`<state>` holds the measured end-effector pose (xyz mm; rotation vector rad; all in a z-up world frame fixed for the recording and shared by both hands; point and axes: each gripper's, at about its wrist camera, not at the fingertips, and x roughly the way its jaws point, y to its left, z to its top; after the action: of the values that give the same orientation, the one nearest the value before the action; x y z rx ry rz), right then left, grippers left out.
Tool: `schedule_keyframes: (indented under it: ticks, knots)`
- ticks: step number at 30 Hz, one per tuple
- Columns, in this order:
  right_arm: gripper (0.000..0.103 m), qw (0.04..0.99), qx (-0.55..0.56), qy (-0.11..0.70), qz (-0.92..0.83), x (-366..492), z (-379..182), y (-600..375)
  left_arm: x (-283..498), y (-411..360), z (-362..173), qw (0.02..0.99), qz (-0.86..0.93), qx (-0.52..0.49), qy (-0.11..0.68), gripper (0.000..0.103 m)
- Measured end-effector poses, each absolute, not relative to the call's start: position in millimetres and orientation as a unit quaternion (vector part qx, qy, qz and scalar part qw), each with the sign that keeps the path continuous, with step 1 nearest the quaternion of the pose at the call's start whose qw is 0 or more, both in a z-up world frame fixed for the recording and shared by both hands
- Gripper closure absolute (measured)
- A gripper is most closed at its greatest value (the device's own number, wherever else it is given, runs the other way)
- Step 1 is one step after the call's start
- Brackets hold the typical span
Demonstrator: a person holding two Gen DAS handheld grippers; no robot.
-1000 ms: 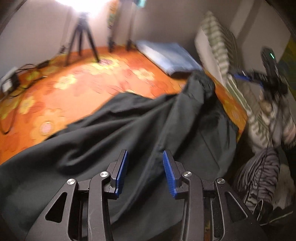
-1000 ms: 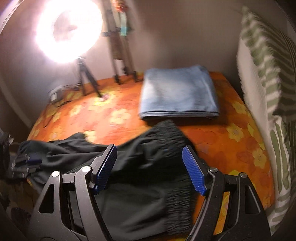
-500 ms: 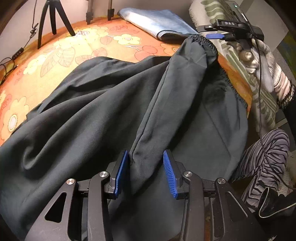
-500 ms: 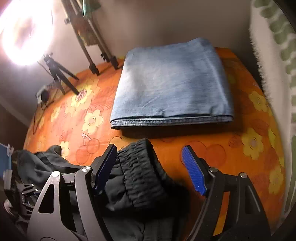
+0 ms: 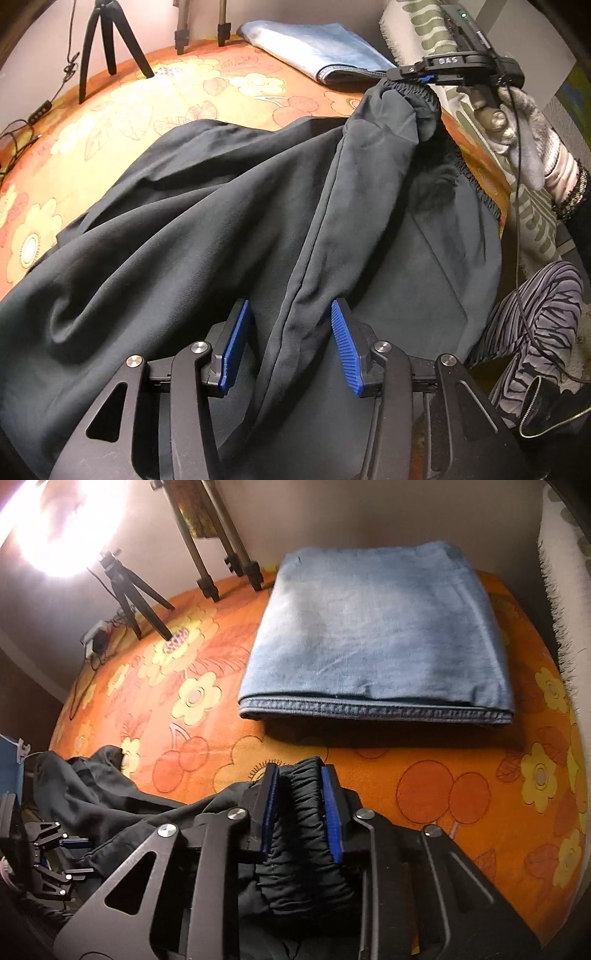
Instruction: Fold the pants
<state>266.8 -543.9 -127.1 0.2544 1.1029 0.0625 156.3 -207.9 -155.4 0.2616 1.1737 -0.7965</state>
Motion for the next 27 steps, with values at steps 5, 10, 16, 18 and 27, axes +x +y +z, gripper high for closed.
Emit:
schedule_keyframes:
  ticks: [5,10,16,18,27]
  knots:
    - [0.092,0.857,0.109,0.502,0.033,251,-106,-543,152,-213,-158,0.754,-0.366,0.137,0.527,0.094]
    - [0.093,0.865,0.112,0.488,0.034,237,-91,-545,147,-217,-156,0.760,-0.367,0.146,0.516,0.100]
    - [0.094,0.876,0.112,0.468,0.035,219,-75,-543,137,-217,-142,0.771,-0.372,0.159,0.492,0.101]
    - [0.095,0.880,0.119,0.458,0.035,209,-68,-544,136,-213,-138,0.776,-0.372,0.154,0.485,0.102]
    - [0.097,0.900,0.122,0.417,0.031,131,-38,-534,113,-205,-124,0.785,-0.379,0.169,0.461,0.102]
